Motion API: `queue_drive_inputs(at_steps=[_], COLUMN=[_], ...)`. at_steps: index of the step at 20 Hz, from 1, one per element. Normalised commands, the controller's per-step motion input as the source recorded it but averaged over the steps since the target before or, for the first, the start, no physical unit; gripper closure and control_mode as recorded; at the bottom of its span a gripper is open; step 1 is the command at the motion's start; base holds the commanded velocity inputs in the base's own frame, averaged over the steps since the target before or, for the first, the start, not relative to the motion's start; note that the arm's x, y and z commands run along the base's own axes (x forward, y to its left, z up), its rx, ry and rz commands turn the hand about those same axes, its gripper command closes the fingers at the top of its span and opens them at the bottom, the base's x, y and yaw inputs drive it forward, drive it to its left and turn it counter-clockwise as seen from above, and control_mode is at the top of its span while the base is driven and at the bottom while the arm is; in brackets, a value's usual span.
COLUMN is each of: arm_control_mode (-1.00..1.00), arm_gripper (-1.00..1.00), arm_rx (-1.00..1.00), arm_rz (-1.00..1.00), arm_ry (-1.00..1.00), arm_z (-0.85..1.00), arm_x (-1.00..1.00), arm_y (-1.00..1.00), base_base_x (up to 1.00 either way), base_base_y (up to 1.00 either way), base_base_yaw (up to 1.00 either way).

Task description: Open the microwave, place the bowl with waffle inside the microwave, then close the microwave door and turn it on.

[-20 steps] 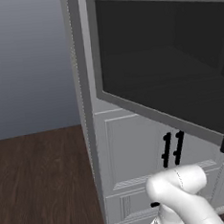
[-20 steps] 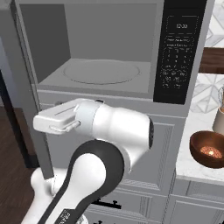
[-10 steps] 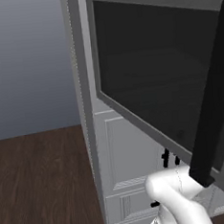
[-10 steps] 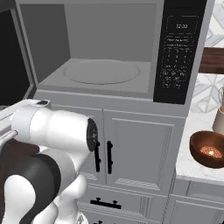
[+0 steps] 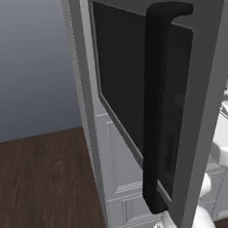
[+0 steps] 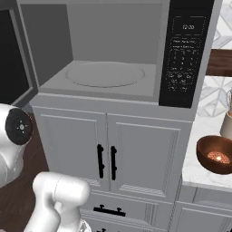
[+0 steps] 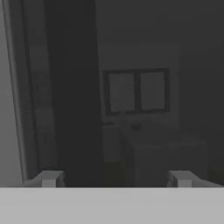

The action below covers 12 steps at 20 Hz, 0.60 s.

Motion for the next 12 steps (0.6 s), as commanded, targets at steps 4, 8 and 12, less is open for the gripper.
queue_drive_inputs(at_steps=[4, 8, 12], arm_control_mode=[-1.0, -1.0, -1.0], arm_gripper=[-1.0, -1.0, -1.0], arm_rx=[-0.13, -0.04, 0.03], arm_rz=[-0.05, -0.15, -0.24], arm_ry=[0.0, 0.0, 0.0], arm_z=[0.0, 0.03, 0.15], arm_x=[-0.1, -0.11, -0.1], arm_y=[0.74, -0.19, -0.89], base_base_x=[0.0, 0.0, 0.0], base_base_y=[0.0, 0.0, 0.0], base_base_yaw=[0.0, 0.0, 0.0])
